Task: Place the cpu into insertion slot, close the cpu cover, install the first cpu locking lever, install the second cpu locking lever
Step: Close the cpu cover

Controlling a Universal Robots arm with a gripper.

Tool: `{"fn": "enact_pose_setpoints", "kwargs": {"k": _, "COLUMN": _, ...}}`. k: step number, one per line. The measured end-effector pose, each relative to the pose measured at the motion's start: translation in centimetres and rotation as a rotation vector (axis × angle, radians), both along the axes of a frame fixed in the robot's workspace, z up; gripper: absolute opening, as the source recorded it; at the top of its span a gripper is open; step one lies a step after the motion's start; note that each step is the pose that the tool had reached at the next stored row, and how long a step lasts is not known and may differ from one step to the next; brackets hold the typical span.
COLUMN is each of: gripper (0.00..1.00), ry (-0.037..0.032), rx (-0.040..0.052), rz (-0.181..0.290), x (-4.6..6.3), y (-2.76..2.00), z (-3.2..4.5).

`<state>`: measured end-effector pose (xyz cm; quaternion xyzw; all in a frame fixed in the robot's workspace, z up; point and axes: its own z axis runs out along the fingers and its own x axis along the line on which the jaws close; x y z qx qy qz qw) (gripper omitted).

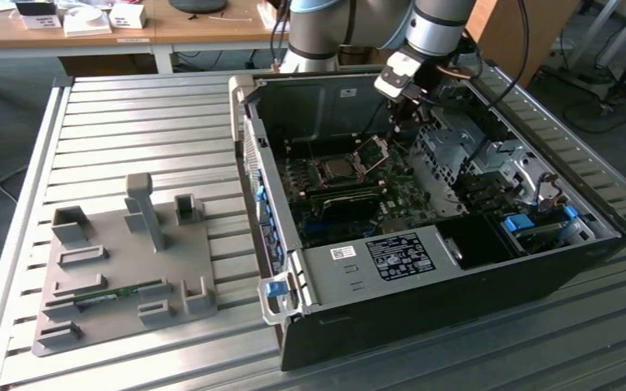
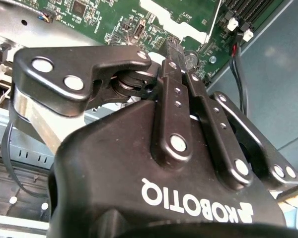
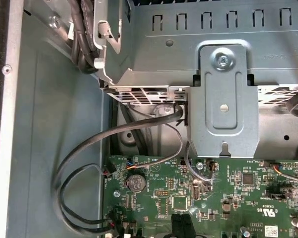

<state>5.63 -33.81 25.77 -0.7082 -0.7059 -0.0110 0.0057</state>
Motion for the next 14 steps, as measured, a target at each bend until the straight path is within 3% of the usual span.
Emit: {"fn": "enact_pose_setpoints", "kwargs": {"k": 14, "gripper": 0.11, "ry": -0.0001, "rx": -0.0001, "rz": 0.0, "x": 0.0, "y": 0.0, "z": -1.28}}
